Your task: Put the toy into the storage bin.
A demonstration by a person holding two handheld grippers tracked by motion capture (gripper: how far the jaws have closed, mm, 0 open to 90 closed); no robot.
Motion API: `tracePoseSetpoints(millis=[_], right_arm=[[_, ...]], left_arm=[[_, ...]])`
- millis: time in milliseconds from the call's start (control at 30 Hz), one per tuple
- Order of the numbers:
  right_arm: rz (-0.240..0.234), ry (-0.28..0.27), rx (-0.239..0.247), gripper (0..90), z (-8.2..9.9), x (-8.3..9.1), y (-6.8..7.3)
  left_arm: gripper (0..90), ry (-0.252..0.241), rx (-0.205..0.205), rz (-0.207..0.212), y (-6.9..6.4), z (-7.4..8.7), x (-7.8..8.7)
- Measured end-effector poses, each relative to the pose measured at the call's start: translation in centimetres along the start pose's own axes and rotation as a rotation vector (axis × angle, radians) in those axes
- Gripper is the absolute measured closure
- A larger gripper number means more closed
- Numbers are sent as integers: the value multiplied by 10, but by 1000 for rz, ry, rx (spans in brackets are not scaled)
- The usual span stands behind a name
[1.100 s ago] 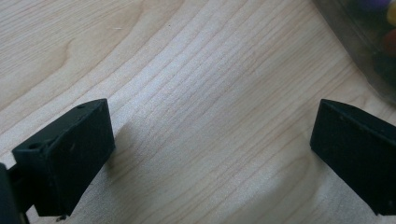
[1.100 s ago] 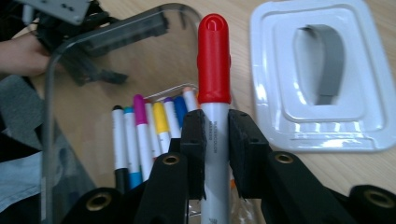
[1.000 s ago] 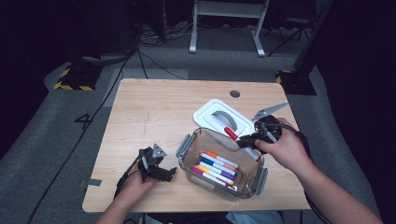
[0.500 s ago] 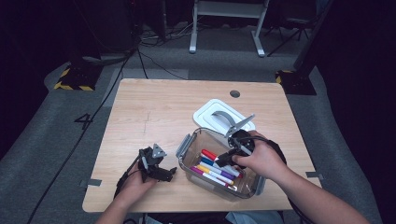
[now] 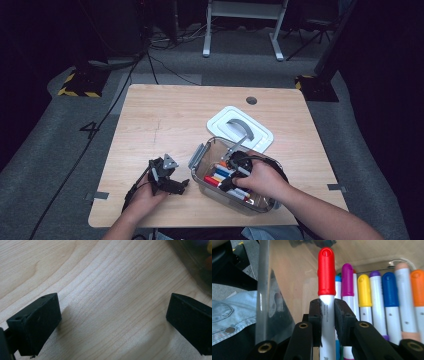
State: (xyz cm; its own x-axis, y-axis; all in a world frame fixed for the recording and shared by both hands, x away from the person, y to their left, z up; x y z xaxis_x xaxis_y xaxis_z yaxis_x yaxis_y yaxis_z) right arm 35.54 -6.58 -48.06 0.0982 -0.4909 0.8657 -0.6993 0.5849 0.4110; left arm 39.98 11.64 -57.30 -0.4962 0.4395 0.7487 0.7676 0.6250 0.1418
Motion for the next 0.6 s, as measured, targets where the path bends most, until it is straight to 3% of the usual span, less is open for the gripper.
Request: tracePoseSetpoints(millis=[333,367,433,533,600], right_arm=[[-7,62,-12,766,7,-18,-2],[-9,62,-15,734,7,-19,-2],[4,31,-12,652,4,-19,-4],[18,-16,-16,606,-2,-12,-9],[35,-75,-8,586,-8,-3,-12]], left_arm=[[1,0,0,0,0,0,0],[1,0,1,1,0,0,0],[1,0,0,0,0,0,0],[1,0,-2,-3,0,0,0],[1,0,-2,-3,0,0,0]])
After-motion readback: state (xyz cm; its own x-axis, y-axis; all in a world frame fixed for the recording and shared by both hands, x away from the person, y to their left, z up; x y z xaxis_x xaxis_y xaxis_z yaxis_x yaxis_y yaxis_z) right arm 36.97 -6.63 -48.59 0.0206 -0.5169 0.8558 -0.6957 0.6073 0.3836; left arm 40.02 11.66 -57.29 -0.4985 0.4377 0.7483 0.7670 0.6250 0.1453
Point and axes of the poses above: each handheld gripper's, and its own axes: x roughly backward along the jaws, z roughly out of its underside, y roughly to its left, the point moved 9 cm from there along -x, roughly forward along the jaws, and after that the axes turned 14 degrees about -x, right-handed, at the moved point
